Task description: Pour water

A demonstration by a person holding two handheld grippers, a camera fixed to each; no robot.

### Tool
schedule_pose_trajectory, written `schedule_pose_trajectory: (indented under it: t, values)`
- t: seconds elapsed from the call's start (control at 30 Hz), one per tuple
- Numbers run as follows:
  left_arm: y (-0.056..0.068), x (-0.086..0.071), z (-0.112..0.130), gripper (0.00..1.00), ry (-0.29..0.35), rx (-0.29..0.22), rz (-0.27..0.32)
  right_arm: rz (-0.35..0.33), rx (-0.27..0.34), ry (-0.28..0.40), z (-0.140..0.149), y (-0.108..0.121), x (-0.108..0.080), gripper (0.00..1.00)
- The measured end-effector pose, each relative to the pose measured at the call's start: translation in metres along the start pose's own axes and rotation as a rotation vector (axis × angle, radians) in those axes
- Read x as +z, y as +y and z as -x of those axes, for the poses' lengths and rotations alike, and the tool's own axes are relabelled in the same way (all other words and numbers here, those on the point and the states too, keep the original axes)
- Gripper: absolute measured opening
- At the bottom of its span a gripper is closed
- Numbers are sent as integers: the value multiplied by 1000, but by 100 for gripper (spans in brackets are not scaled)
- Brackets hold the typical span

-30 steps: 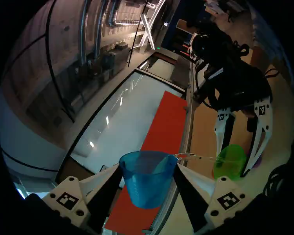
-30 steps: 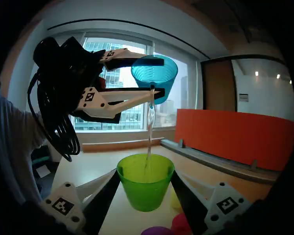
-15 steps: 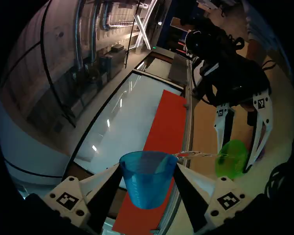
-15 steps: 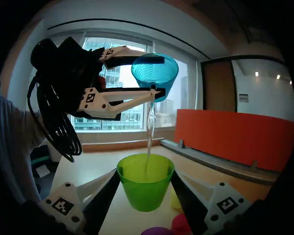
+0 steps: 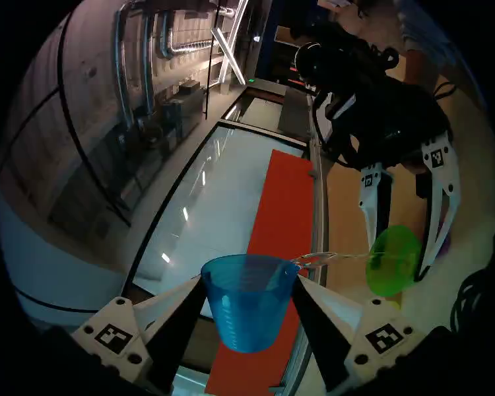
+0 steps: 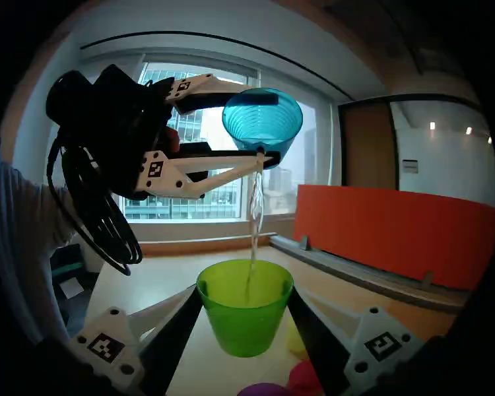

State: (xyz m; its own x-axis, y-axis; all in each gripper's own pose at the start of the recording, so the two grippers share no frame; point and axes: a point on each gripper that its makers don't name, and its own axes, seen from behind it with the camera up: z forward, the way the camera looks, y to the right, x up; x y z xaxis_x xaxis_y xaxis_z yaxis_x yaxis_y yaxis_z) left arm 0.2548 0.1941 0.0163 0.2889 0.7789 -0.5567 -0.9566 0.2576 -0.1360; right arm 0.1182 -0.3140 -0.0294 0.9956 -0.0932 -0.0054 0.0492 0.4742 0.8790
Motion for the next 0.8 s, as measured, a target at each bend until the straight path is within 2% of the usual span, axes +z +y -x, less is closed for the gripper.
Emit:
schedule_pose_trajectory:
  t: [0.8]
  values:
    - [-6, 5, -8, 87, 8, 161, -8, 6, -2, 7, -1, 2, -3, 90]
